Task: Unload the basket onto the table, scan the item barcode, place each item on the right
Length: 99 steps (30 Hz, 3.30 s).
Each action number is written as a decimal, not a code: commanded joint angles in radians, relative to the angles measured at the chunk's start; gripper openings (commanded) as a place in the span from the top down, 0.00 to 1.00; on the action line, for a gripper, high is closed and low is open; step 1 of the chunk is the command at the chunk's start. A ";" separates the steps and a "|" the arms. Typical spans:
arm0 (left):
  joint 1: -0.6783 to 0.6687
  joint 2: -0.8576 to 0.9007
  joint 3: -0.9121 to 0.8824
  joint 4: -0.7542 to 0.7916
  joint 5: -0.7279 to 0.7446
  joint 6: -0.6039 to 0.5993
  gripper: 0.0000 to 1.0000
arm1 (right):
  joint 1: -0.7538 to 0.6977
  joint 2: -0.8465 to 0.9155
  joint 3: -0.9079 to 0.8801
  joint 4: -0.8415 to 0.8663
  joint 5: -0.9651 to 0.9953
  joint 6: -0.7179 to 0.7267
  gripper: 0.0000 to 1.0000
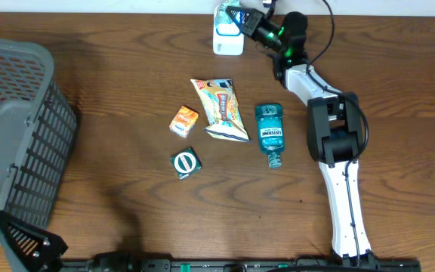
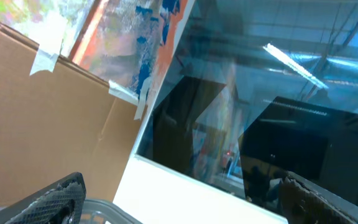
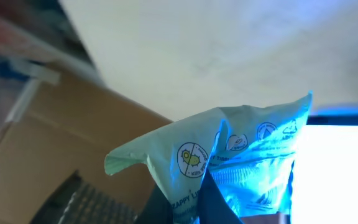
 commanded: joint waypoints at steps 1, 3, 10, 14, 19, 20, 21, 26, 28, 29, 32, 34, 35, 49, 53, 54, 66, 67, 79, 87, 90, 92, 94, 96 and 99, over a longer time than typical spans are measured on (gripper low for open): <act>0.003 -0.002 -0.008 0.011 0.012 -0.009 0.02 | 0.003 0.000 0.009 0.002 0.074 -0.104 0.99; 0.003 -0.002 -0.010 0.014 0.013 -0.009 0.02 | -0.002 0.007 0.009 -0.009 0.071 -0.136 0.99; 0.003 -0.002 -0.010 0.024 0.013 -0.009 0.02 | -0.042 0.008 0.009 -0.153 -0.061 -0.270 0.99; 0.003 -0.002 -0.010 0.025 0.013 -0.009 0.02 | -0.069 0.008 0.008 -0.283 -0.087 -0.316 0.99; 0.003 -0.002 -0.010 0.025 0.013 -0.009 0.02 | -0.092 0.008 0.009 -0.333 -0.147 -0.391 0.99; 0.003 -0.002 -0.010 0.025 0.013 -0.009 0.02 | -0.095 0.008 0.008 -0.333 -0.147 -0.391 0.99; 0.003 -0.002 -0.010 0.025 0.013 -0.009 0.02 | -0.099 0.008 0.009 -0.333 -0.148 -0.391 0.99; 0.003 -0.002 -0.010 0.028 0.013 -0.009 0.02 | -0.124 0.000 0.009 -0.333 -0.193 -0.390 0.99; 0.003 -0.002 -0.010 0.029 0.013 -0.009 0.02 | -0.140 -0.008 0.009 -0.333 -0.225 -0.387 0.99; 0.003 -0.002 -0.010 0.029 0.013 -0.009 0.02 | -0.151 -0.016 0.009 -0.333 -0.245 -0.383 0.99; 0.003 -0.002 -0.010 0.029 0.013 -0.009 0.02 | -0.195 -0.057 0.009 -0.334 -0.313 -0.353 0.99; 0.003 -0.002 -0.010 0.029 0.013 -0.009 0.02 | -0.206 -0.080 0.009 -0.333 -0.356 -0.359 0.99; 0.003 -0.002 -0.010 0.029 0.013 -0.009 0.02 | -0.209 -0.092 0.009 -0.333 -0.376 -0.369 0.98; 0.003 -0.002 -0.010 0.051 0.013 -0.009 0.02 | -0.127 -0.407 0.009 -1.149 0.026 -0.846 0.01; 0.003 -0.002 -0.010 0.050 0.013 -0.009 0.02 | -0.008 -0.522 0.009 -1.460 0.594 -0.954 0.01; 0.003 -0.002 -0.010 0.050 0.013 -0.009 0.02 | 0.027 -0.527 0.009 -1.478 0.648 -0.980 0.01; 0.003 -0.002 -0.010 0.050 0.013 -0.009 0.02 | 0.180 -0.318 0.008 -1.355 0.641 -0.881 0.03; 0.003 -0.002 -0.010 0.050 0.013 -0.009 0.02 | 0.183 -0.298 0.008 -1.338 0.645 -0.856 0.03; 0.003 -0.002 -0.010 0.050 0.013 -0.009 0.02 | 0.212 -0.128 0.008 -1.233 0.546 -0.734 0.36; 0.003 -0.002 -0.010 0.051 0.013 -0.009 0.02 | 0.182 -0.152 0.009 -1.391 0.663 -0.748 0.99; 0.003 -0.002 -0.010 0.055 0.013 -0.009 0.02 | 0.132 -0.241 0.009 -1.444 0.663 -0.750 0.99; 0.003 -0.002 -0.009 0.060 0.013 -0.009 0.02 | 0.092 -0.312 0.009 -1.488 0.662 -0.750 0.99; 0.003 -0.002 -0.009 0.066 0.013 -0.009 0.02 | 0.043 -0.389 0.009 -1.542 0.662 -0.751 0.99; 0.003 -0.002 -0.009 0.070 0.013 -0.009 0.02 | -0.010 -0.457 0.009 -1.598 0.662 -0.775 0.99; 0.003 -0.002 -0.009 0.077 0.012 -0.009 0.02 | -0.106 -0.537 0.009 -1.679 0.672 -0.818 0.99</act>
